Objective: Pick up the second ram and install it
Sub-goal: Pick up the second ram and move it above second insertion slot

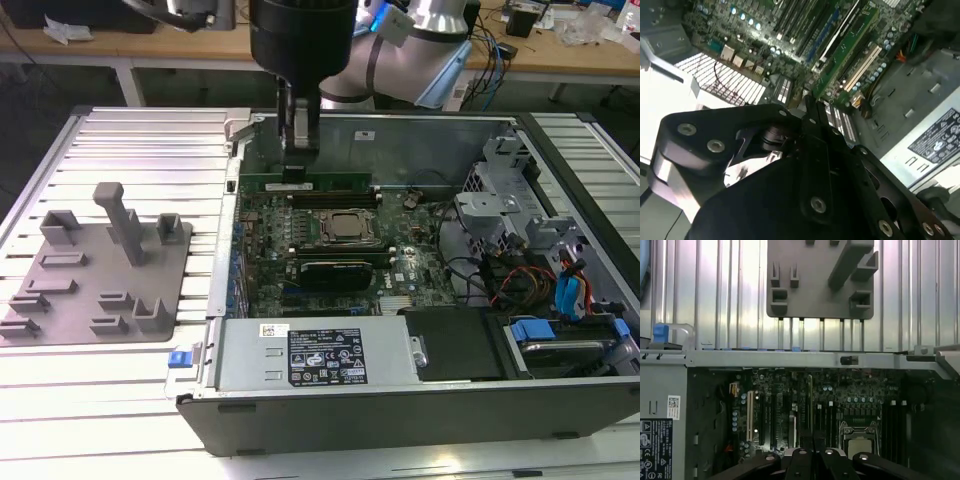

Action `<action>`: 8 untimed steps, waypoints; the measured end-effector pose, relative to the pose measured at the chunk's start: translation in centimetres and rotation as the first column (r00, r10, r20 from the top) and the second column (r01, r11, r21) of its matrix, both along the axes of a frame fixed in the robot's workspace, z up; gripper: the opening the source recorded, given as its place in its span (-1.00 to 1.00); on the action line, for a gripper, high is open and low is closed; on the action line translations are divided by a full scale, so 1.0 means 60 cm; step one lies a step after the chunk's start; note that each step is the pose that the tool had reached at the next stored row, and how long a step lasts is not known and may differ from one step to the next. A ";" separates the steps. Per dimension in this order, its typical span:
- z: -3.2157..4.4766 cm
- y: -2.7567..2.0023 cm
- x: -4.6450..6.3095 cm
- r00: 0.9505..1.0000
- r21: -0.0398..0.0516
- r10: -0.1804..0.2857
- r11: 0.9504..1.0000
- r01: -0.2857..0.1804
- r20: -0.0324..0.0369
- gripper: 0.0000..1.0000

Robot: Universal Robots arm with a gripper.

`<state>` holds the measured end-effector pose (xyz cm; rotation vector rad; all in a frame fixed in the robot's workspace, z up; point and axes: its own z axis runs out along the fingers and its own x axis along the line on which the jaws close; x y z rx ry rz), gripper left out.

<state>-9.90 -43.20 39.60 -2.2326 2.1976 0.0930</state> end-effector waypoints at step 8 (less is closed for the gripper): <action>-0.033 0.0253 0.063 1.000 0.000 0.000 1.000 0.000 -0.002 -0.82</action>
